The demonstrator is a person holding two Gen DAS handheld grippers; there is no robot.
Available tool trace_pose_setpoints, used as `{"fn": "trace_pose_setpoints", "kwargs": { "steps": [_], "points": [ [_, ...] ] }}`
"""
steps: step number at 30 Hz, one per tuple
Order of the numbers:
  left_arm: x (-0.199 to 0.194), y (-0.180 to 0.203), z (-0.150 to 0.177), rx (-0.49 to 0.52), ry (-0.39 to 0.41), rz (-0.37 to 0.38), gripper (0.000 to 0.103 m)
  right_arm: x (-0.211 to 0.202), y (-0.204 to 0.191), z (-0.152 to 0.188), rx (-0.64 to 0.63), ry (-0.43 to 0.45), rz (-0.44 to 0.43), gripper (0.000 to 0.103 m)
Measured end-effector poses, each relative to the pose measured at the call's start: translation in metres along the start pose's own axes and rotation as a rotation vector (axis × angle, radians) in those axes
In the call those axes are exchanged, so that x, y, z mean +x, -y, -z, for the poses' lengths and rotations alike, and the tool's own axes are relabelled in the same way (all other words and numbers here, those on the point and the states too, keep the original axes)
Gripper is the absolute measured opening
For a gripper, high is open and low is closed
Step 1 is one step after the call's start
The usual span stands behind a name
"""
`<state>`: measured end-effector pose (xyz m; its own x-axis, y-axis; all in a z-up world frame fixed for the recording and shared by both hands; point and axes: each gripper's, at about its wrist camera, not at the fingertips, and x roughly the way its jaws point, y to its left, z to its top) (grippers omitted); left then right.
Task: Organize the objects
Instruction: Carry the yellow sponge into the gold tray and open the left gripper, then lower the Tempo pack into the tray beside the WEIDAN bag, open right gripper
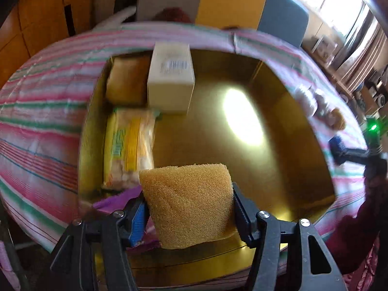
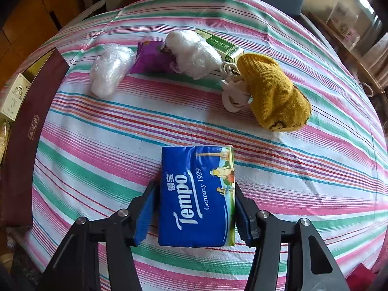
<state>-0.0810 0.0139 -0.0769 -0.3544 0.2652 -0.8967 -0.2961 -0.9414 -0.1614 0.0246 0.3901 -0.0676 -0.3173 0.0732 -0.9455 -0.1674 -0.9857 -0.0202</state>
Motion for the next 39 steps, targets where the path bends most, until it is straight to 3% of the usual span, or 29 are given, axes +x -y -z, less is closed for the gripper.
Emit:
{"fn": "trace_pose_setpoints", "kwargs": {
  "steps": [5, 10, 15, 16, 20, 24, 39],
  "points": [
    [-0.004, 0.012, 0.011, 0.047, 0.021, -0.002, 0.073, -0.001, 0.001, -0.007, 0.004, -0.001, -0.003, 0.058],
    [-0.018, 0.008, 0.015, -0.001, 0.035, 0.02, 0.076, -0.003, 0.01, -0.008, 0.009, -0.001, -0.004, 0.058],
    [-0.039, -0.002, 0.01, -0.036, 0.108, 0.0, 0.078, -0.007, 0.007, -0.006, 0.002, 0.005, 0.005, 0.058],
    [-0.049, -0.007, 0.013, -0.04, 0.131, -0.016, 0.078, -0.01, -0.004, -0.002, -0.002, 0.011, 0.007, 0.053],
    [-0.071, -0.006, 0.018, -0.026, 0.251, -0.136, 0.078, -0.014, -0.006, 0.0, -0.011, 0.022, 0.03, 0.052],
    [-0.08, -0.013, 0.025, -0.021, 0.307, -0.209, 0.078, -0.013, -0.043, 0.014, -0.001, 0.025, 0.049, 0.052],
    [-0.082, -0.025, 0.034, -0.055, 0.328, -0.232, 0.078, -0.003, -0.057, 0.021, 0.024, 0.044, 0.084, 0.052]
  ]
}}
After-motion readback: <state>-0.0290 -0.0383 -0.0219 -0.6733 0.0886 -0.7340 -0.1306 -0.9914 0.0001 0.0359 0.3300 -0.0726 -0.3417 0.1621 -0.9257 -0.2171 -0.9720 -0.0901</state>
